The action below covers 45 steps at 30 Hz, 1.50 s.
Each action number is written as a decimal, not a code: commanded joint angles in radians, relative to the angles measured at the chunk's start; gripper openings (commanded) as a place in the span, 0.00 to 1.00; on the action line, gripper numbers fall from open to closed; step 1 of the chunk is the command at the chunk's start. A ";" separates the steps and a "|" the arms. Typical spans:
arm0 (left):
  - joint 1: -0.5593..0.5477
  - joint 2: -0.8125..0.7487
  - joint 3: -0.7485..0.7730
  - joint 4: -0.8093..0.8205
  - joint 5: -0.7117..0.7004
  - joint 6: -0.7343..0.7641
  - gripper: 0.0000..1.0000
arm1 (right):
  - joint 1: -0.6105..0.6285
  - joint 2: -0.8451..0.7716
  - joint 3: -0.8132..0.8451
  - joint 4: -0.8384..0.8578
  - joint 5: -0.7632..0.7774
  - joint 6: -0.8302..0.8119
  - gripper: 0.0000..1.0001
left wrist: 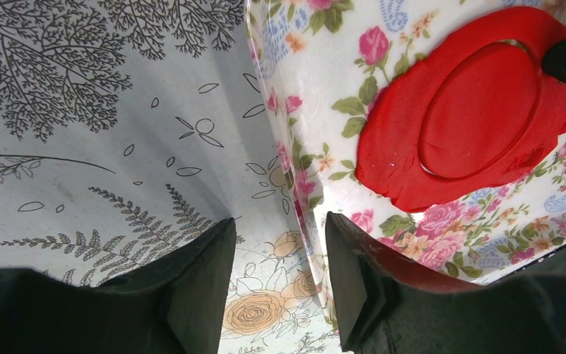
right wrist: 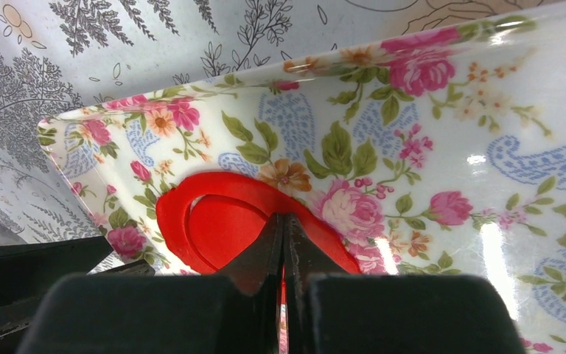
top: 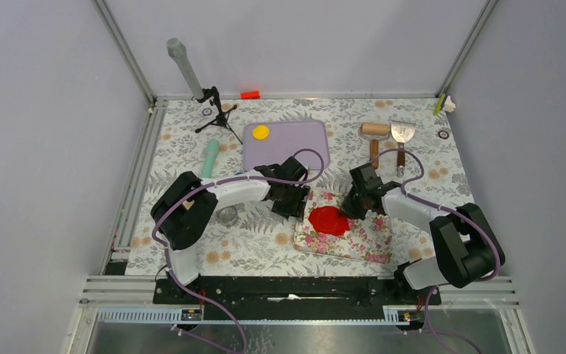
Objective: Roll out the dumpling wrappers from the dough
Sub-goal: Remove the dumpling wrapper from the work surface.
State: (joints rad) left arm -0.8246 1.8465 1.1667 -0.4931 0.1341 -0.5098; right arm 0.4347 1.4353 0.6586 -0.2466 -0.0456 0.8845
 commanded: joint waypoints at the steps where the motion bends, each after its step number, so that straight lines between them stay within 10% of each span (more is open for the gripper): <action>1: 0.002 0.042 -0.060 -0.024 -0.059 0.025 0.52 | -0.008 0.030 -0.021 -0.105 0.155 -0.007 0.00; 4: 0.004 0.044 -0.061 -0.025 -0.062 0.023 0.46 | -0.008 0.017 -0.039 -0.112 0.161 -0.008 0.00; 8: 0.003 0.080 -0.047 -0.043 -0.032 0.037 0.01 | -0.008 0.018 -0.041 -0.149 0.168 -0.021 0.00; 45: 0.025 0.090 -0.071 -0.037 -0.024 0.007 0.00 | -0.008 -0.078 0.050 -0.098 0.099 0.004 0.00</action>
State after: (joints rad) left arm -0.8051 1.8675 1.1538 -0.4164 0.2047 -0.5762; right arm 0.4309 1.3254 0.6697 -0.3698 0.0185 0.8700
